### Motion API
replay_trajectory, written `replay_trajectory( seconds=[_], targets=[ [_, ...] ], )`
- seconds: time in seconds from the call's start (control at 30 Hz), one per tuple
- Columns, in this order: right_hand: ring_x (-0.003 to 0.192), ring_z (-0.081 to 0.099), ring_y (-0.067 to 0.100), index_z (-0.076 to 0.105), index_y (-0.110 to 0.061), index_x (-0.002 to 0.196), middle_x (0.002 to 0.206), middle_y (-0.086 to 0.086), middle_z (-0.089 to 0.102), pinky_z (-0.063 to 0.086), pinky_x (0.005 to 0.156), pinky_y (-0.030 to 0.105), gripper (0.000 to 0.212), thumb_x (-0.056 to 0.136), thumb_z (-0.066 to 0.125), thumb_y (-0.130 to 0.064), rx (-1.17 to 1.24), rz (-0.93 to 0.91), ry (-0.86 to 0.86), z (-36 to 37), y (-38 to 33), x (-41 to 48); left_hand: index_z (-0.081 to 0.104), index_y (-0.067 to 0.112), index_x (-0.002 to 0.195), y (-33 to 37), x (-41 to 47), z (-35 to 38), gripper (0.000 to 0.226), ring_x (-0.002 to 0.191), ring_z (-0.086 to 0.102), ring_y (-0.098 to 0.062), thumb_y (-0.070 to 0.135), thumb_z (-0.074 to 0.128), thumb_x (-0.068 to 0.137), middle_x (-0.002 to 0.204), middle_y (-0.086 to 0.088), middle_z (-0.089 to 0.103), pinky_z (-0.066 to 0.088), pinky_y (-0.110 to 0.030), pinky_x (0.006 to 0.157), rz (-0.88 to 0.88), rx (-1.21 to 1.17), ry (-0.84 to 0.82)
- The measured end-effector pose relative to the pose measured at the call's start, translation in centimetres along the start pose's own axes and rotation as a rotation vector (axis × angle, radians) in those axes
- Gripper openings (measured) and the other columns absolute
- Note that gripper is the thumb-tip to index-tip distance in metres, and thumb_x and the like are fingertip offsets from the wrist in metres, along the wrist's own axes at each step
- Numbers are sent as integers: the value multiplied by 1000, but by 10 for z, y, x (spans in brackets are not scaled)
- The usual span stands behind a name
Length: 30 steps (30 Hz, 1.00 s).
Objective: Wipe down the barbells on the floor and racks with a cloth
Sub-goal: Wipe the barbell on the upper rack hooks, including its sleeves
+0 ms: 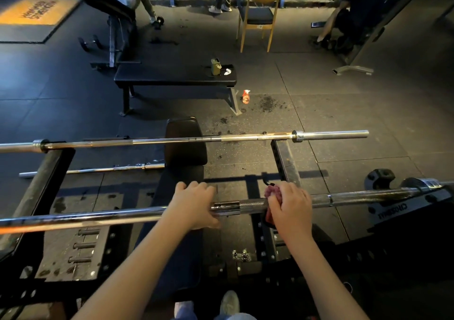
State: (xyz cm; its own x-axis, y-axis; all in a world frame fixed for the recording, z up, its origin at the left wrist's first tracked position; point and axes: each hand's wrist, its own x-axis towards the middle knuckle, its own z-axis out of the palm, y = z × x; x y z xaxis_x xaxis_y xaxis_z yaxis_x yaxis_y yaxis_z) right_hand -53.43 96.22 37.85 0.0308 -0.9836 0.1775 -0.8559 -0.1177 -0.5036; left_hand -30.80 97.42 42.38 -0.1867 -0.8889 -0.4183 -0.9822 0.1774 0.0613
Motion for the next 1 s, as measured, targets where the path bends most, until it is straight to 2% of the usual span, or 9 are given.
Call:
replay_trajectory(
  seconds=[0.13, 0.3, 0.4, 0.47, 0.6, 0.7, 0.8, 0.87, 1.0],
  targets=[
    [82, 49, 10, 55, -22, 90, 86, -9, 53, 40, 84, 27, 27, 91, 36, -40, -12, -102, -128, 12, -33, -9, 48, 24, 129, -6, -2, 4, 60, 123, 42, -19, 60, 59, 82, 129, 3, 50, 22, -44, 111, 22, -22, -35],
    [80, 58, 13, 61, -19, 91, 85, -7, 62, 34, 98, 33, 42, 91, 29, -46, 0, -162, -84, 3, -14, -4, 39, 29, 137, -56, -26, 6, 73, 127, 41, -16, 59, 66, 77, 132, 8, 46, 22, -44, 112, -137, -83, -102],
    [77, 51, 11, 57, -22, 88, 82, -9, 55, 43, 86, 31, 27, 90, 38, -41, 5, -89, -103, 19, -46, -8, 56, 30, 102, -73, -34, 20, 32, 89, 57, -7, 54, 63, 81, 95, 12, 59, 46, -29, 83, -209, -100, -103],
    [82, 49, 8, 55, -27, 93, 89, -12, 54, 42, 83, 28, 24, 91, 37, -42, -9, -180, -179, 32, -65, -14, 52, 31, 82, -71, -35, 22, 19, 70, 54, -4, 49, 57, 86, 78, 10, 57, 42, -22, 63, -229, -77, -38],
    [88, 57, 9, 59, -26, 97, 94, -12, 60, 39, 96, 33, 37, 90, 29, -46, -48, -300, -206, 21, -37, -8, 46, 31, 77, -67, -36, 23, 19, 71, 56, -11, 45, 52, 89, 73, 10, 54, 51, -28, 70, -225, -16, 54],
    [84, 60, 15, 62, -20, 92, 88, -7, 62, 35, 97, 34, 27, 92, 40, -36, -71, -158, -74, 6, -4, -4, 46, 30, 80, -69, -35, 28, 18, 70, 57, -10, 44, 52, 90, 73, 9, 55, 53, -27, 70, -214, -1, 85],
    [76, 53, 14, 58, -17, 85, 80, -5, 55, 50, 84, 39, 17, 89, 46, -29, -17, -26, 2, 21, -35, -12, 45, 30, 79, -71, -33, 32, 20, 65, 55, -7, 44, 52, 91, 71, 9, 55, 49, -23, 64, -197, 9, 120],
    [77, 52, 12, 57, -21, 87, 82, -7, 54, 49, 80, 34, 26, 92, 37, -36, 9, -98, -75, 37, -71, -19, 44, 30, 77, -72, -33, 34, 21, 62, 51, -7, 45, 51, 91, 68, 9, 53, 42, -22, 59, -197, 38, 137],
    [89, 55, 11, 57, -25, 97, 93, -10, 58, 42, 96, 34, 28, 92, 35, -42, -51, -292, -243, 39, -69, -17, 46, 29, 79, -73, -32, 36, 19, 59, 48, -6, 43, 52, 90, 66, 9, 50, 36, -22, 56, -184, 47, 146]
  ],
)
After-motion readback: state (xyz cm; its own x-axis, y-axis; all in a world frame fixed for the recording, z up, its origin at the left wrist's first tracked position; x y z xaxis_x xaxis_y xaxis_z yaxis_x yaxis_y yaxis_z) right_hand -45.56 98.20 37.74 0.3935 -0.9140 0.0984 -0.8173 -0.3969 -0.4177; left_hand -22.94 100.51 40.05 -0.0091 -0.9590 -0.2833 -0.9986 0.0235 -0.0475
